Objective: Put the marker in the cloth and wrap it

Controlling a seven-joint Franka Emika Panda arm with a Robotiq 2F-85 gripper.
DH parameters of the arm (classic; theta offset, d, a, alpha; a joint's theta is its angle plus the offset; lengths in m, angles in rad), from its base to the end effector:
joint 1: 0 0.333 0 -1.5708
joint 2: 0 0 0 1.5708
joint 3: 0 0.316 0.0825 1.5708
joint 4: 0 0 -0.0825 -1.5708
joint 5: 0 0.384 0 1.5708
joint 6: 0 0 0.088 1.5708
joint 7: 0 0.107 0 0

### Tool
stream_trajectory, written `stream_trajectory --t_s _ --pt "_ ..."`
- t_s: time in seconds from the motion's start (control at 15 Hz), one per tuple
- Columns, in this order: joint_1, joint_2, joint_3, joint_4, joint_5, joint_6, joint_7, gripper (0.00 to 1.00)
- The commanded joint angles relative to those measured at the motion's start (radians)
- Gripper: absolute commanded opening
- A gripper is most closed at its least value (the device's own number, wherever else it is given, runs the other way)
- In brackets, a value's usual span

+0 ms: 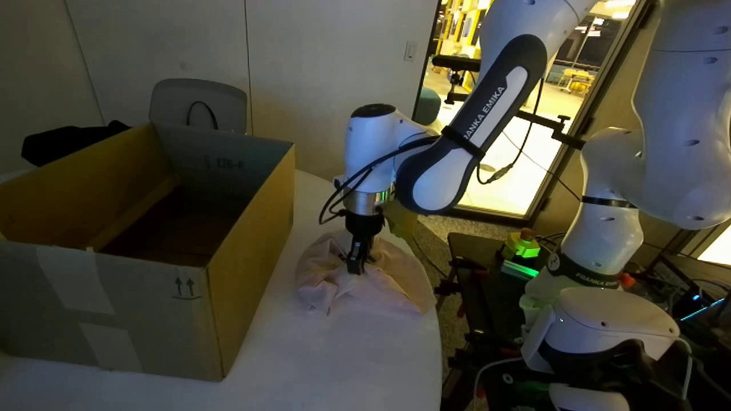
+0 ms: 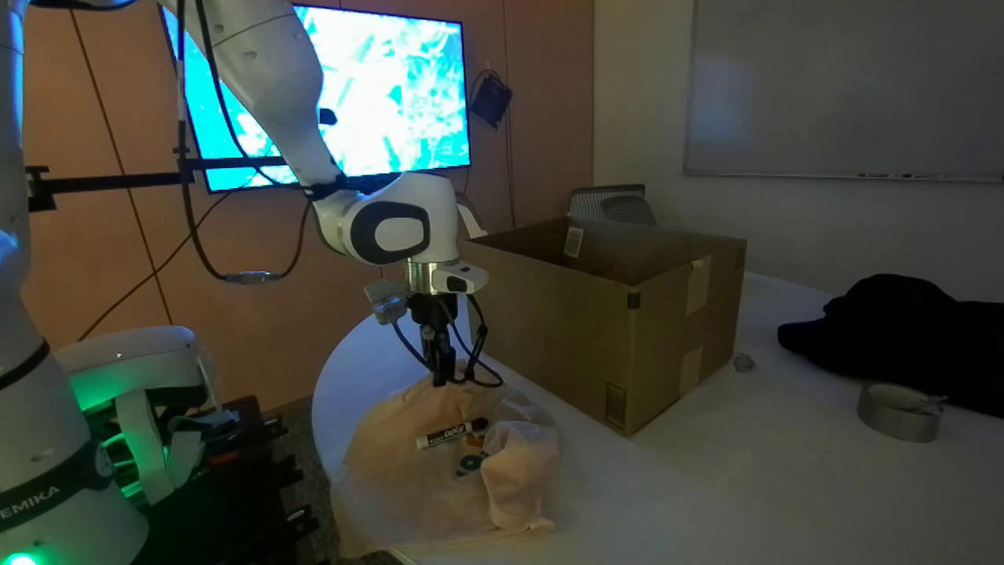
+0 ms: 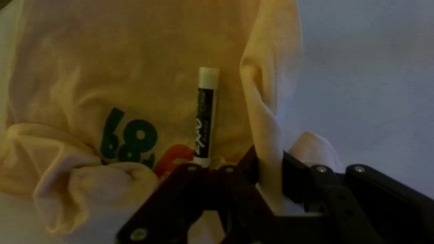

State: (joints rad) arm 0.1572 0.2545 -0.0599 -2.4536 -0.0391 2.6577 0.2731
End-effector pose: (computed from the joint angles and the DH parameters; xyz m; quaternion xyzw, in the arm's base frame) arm 0.4759 0.0464 0.1931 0.9971 -0.0695 -0.0217 0.0206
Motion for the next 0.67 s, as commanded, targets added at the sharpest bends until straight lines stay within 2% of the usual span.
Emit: stream_trajectory --t_s 0.0,0.33,0.4,0.47,0.53,0.6 --pt "-0.028 -0.047 -0.047 -0.036 -0.06 0.001 0.089 0.03" --pt "-0.063 0.024 -0.089 0.003 -0.066 -0.01 0.158 0.03" --pt "-0.069 0.032 -0.09 0.007 -0.057 -0.015 0.158 0.06" --pt "-0.074 0.041 -0.088 0.008 -0.047 -0.01 0.156 0.37" --pt "-0.08 0.043 -0.085 0.006 -0.038 -0.008 0.151 0.37" --pt "-0.084 0.041 -0.082 0.003 -0.034 -0.008 0.145 0.44"
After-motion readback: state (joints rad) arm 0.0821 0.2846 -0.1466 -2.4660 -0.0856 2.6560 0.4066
